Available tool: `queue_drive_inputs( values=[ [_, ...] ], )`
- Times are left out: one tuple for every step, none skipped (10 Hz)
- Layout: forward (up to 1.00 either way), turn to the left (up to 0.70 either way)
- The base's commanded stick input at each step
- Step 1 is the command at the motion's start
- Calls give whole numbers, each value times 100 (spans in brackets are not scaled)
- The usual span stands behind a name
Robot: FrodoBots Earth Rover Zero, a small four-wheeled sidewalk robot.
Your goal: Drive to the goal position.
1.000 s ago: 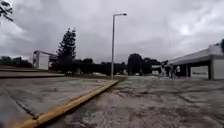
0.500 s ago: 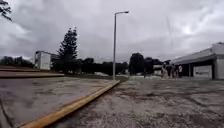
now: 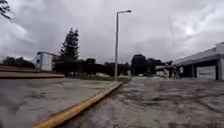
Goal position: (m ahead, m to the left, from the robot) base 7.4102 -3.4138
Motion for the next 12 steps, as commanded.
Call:
queue_drive_inputs(
  values=[
    [50,0],
    [50,0],
    [50,0],
    [50,0],
    [50,0],
    [50,0],
    [50,0],
    [50,0],
    [50,0],
    [50,0],
    [50,-32],
    [50,-50]
  ],
)
